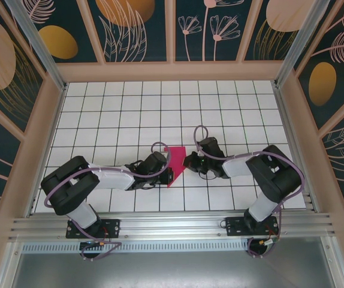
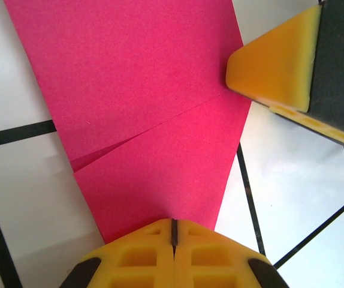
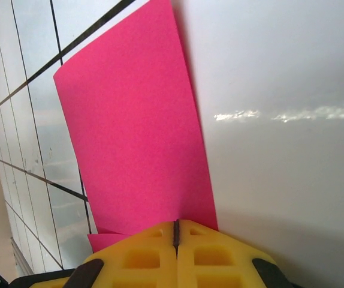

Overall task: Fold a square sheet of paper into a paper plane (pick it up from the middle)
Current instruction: Third fold the triangle at the center of the table.

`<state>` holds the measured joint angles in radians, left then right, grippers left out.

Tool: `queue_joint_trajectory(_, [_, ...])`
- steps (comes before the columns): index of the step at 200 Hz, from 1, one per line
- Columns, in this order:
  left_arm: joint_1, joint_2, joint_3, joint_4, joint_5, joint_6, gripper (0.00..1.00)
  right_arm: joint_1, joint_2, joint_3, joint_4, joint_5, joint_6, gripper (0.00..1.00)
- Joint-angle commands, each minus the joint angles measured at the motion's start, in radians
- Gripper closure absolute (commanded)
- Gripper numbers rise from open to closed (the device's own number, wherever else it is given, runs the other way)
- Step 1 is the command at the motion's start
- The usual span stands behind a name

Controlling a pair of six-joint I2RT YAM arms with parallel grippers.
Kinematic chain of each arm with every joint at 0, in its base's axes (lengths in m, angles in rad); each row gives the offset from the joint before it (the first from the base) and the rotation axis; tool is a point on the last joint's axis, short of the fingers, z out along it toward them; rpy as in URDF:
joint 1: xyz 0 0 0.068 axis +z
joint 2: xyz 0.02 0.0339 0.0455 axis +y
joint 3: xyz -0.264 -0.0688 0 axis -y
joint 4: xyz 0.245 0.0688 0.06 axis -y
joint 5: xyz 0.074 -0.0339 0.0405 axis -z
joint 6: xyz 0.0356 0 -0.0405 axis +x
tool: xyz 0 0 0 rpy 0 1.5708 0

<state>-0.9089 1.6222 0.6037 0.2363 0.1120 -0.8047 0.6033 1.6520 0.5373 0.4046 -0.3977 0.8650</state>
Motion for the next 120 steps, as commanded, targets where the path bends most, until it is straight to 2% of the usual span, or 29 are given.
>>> queue_joint_trajectory(1, [0.0,0.032,-0.04,-0.116,-0.043,0.024,1.0,-0.045,0.026,-0.028,-0.021,0.039,-0.037,0.92])
queue_joint_trajectory(60, [0.0,0.033,-0.033,-0.116,-0.038,0.03,1.0,-0.082,-0.063,-0.024,0.018,-0.034,-0.073,0.91])
queue_joint_trajectory(87, [0.0,0.033,-0.029,-0.115,-0.036,0.032,1.0,-0.062,-0.106,-0.015,0.039,-0.075,-0.068,0.9])
queue_joint_trajectory(120, [0.001,0.034,-0.019,-0.117,-0.032,0.037,1.0,0.022,-0.045,0.021,0.018,-0.079,-0.063,0.9])
